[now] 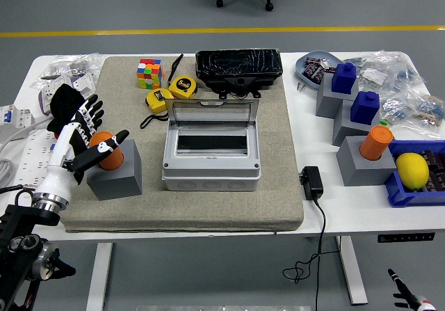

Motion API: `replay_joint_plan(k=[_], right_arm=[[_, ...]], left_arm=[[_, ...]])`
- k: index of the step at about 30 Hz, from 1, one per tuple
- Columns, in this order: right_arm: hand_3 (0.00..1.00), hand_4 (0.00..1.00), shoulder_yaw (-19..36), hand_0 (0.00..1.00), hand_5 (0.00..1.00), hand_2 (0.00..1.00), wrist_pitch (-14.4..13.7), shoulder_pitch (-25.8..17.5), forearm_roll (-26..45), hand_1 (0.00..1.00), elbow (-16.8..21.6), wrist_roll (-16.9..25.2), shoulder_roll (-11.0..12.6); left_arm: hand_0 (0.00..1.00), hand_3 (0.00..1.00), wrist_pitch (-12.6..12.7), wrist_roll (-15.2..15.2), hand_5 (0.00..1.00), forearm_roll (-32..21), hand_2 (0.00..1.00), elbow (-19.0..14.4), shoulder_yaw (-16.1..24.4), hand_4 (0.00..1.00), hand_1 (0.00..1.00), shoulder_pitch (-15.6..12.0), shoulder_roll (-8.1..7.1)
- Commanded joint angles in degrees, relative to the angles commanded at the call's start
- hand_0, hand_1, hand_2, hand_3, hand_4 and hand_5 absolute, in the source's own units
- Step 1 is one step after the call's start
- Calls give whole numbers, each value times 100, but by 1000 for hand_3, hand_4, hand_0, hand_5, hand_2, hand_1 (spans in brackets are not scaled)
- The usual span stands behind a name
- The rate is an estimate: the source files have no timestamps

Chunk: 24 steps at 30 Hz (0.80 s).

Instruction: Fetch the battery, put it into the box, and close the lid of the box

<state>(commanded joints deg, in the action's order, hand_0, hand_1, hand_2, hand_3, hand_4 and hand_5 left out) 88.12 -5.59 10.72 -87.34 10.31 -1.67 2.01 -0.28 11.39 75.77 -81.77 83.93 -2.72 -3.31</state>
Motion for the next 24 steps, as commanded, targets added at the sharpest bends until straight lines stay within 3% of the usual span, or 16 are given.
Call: replay_joint_plan(k=[17,18,23,24], right_arm=[[805,998,30,992,998,810,-3,16,-4,880,0,4,-6],[806,998,31,993,998,810,-3,17,-4,879,0,6,-6],[806,998,49,993,998,810,-4,29,-8,879,0,7,-8],[805,998,52,992,998,809,-4,30,-6,879,0,8,-8]], left_arm=[[950,998,589,141,250,202,998,172,-407,998,998,71,2],[917,977,609,146,148,202,974,176,-421,998,977,74,3],[917,977,740,165,148,229,974,229,-534,998,977,110,6],[852,955,774,173,28,235,934,243,-558,998,938,113,9]])
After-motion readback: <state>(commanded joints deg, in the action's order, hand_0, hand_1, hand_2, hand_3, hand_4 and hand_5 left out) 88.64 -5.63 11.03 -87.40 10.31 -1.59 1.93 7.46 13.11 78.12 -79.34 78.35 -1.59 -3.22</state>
